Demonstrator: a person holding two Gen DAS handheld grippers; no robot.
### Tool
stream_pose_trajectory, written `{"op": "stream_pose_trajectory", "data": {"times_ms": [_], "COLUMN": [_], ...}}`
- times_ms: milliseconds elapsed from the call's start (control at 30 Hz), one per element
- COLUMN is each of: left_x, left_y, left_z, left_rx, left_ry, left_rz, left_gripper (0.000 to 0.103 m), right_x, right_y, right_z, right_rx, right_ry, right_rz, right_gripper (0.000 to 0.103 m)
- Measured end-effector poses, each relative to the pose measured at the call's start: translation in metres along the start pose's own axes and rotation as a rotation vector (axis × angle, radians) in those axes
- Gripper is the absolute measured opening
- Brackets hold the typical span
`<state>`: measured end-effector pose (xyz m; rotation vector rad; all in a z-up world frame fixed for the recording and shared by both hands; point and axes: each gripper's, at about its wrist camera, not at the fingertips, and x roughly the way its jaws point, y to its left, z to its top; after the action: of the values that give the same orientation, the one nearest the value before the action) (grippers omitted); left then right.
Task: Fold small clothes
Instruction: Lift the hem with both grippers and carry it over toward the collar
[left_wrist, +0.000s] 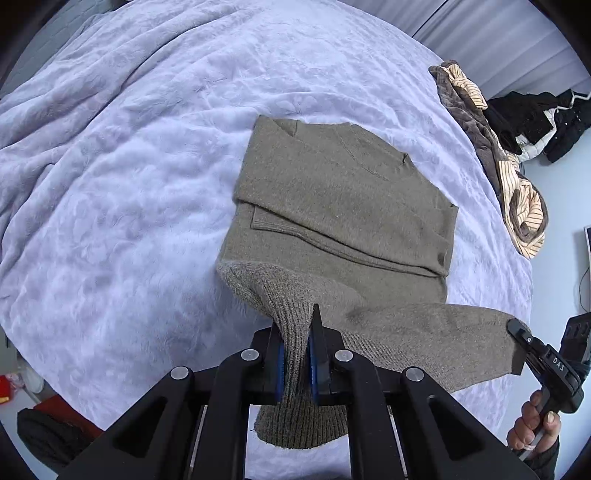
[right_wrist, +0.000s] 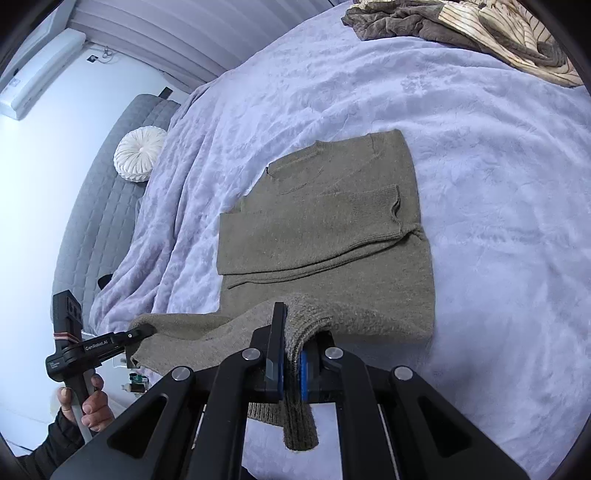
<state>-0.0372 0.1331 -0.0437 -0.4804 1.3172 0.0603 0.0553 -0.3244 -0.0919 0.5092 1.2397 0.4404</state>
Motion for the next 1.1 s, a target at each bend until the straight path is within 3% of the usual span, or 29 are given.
{"op": "stream_pose_trajectory", "data": {"times_ms": [467, 900, 1100], "left_x": [-0.014, 0.002, 0.004], "left_y": [0.011, 0.022, 0.016], "left_z": [0.033, 0.04, 0.045], "left_rx": [-0.025, -0.028, 0.039], "left_ry": [-0.048, 0.019, 0.0], "left_rz": [-0.118, -0.246, -0.13], "left_gripper": [0.011, 0.009, 0.009], "right_x": [-0.012, -0.003, 0.001], "right_y": [0.025, 0.056, 0.06], "right_z": [0.014, 0.017, 0.022], "right_rx": [0.053, 0.019, 0.015], "right_ry": [-0.049, -0.046, -0.046], "right_rz": [-0.127, -0.211, -0.233], "right_gripper": [0.006, 0.006, 0.006]}}
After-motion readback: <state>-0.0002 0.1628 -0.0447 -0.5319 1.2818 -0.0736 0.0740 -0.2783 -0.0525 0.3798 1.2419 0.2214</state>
